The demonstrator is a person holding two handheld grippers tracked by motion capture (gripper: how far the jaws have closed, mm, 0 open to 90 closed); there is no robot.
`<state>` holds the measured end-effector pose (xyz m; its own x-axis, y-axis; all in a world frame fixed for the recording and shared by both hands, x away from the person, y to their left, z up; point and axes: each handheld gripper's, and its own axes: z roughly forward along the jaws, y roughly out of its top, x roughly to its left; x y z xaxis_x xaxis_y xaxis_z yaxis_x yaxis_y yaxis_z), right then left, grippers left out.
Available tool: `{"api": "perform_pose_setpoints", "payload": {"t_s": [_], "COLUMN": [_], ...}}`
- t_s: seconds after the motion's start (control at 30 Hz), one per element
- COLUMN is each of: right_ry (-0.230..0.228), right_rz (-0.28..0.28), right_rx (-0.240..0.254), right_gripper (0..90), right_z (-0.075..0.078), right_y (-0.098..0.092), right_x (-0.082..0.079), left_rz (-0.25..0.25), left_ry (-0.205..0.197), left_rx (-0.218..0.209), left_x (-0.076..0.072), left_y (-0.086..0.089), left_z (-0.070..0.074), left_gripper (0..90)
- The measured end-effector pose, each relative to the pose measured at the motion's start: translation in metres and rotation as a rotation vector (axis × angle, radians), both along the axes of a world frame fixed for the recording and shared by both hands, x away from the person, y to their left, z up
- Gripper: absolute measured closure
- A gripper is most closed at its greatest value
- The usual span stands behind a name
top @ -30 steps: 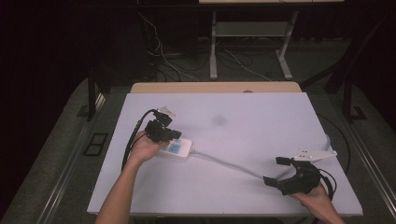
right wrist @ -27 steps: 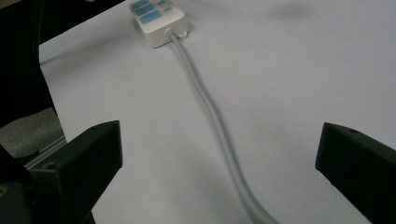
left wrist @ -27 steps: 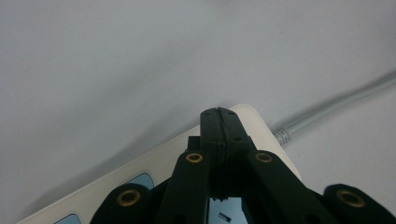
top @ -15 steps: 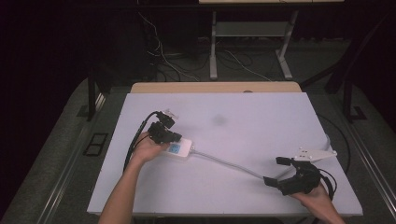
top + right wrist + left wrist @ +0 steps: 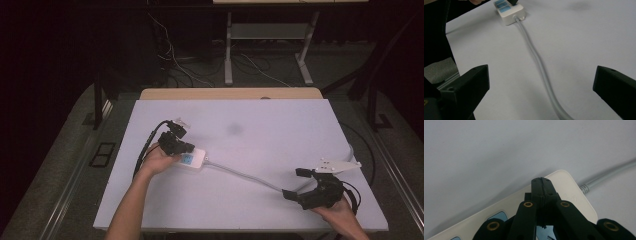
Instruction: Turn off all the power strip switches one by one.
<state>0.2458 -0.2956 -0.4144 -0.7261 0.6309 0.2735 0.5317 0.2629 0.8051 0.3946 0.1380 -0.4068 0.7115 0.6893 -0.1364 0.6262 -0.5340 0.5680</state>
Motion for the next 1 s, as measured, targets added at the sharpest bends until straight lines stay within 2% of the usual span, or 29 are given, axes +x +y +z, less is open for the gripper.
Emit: {"api": "perform_pose_setpoints", "payload": {"t_s": [0.13, 0.4, 0.67, 0.93, 1.0], "right_ry": [-0.005, -0.008, -0.006, -0.004, -0.005], "right_rz": [0.000, 0.002, -0.002, -0.004, -0.004], "right_rx": [-0.002, -0.003, -0.003, -0.003, -0.004], "right_gripper": [0.5, 0.5, 0.5, 0.5, 0.5], "right_z": [0.0002, 0.0012, 0.0004, 0.0001, 0.0002], "right_y": [0.0005, 0.0019, 0.0007, 0.0004, 0.0004], "right_x": [-0.0007, -0.0014, -0.0001, 0.0004, 0.0004], "left_rz": [0.008, 0.011, 0.009, 0.009, 0.010], "left_ry": [0.016, 0.006, 0.004, -0.007, -0.007], "left_rx": [-0.002, 0.009, 0.002, -0.009, -0.026], "left_x": [0.0008, -0.0005, -0.0004, -0.0031, -0.0029], "left_y": [0.0000, -0.0014, -0.0003, 0.0001, 0.0011], "left_z": [-0.0009, -0.0003, -0.0005, -0.0015, -0.0003], "left_gripper": [89.8, 89.7, 89.6, 89.6, 89.6]}}
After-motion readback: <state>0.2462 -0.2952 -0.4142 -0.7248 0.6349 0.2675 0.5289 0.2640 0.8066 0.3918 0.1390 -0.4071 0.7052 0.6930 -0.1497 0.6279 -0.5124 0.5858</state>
